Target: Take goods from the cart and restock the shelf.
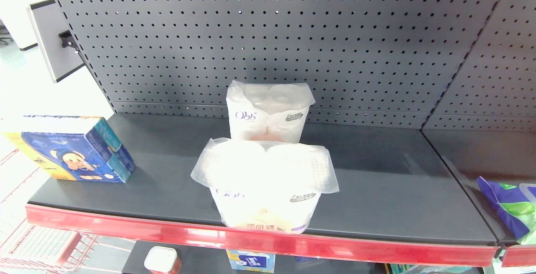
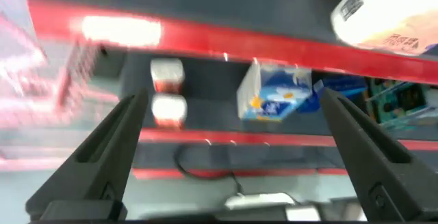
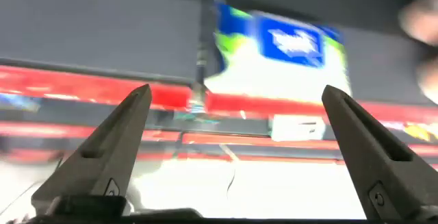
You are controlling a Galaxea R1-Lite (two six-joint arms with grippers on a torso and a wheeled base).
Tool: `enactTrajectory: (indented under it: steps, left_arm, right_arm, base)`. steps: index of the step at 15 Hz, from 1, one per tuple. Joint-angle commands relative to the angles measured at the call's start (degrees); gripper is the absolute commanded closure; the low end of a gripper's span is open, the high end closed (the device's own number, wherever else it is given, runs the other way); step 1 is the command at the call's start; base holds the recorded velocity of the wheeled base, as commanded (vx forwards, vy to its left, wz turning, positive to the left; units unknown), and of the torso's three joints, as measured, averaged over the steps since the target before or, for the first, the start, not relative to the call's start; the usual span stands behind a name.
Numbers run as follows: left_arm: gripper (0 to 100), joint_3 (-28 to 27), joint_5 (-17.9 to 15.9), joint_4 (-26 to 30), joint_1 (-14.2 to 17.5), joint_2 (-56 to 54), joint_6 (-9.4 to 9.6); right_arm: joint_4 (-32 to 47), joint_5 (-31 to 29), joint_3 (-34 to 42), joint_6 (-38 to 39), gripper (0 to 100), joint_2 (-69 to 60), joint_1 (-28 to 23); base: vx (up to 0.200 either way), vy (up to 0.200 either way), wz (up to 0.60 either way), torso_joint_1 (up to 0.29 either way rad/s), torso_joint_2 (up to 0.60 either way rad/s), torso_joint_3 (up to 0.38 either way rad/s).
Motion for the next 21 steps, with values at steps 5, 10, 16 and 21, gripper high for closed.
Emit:
enactTrajectory:
  steps: [5,10,16,21]
  left_arm:
    - [0,6.4,0.7,5.3,0.8,-11.3,-5.84]
    - [0,20.4,0.1,-18.2,0.7,-16.1,0.84]
    - [0,24.9,16.7,-27.7,0.7,-16.1,3.66]
    - [0,27.1,4.6,-30.1,0.7,-16.1,7.96]
  right_arm:
    - [1.7,1.1,14.6,2.0,0,-22.4,-3.6]
    - [-40.9,8.5,43.7,7.6,0,-22.4,-3.6]
    - [-37.5,9.3,43.9,11.1,0,-22.4,-3.7]
    - [-37.5,9.1,43.9,11.1,0,-22.4,-3.7]
  base:
    - [0.000,0.000,0.00,0.000,0.00,0.000]
    - [0.000,0.000,0.00,0.000,0.00,0.000]
    - [0.000,0.000,0.00,0.000,0.00,0.000]
    - [0.000,0.000,0.00,0.000,0.00,0.000]
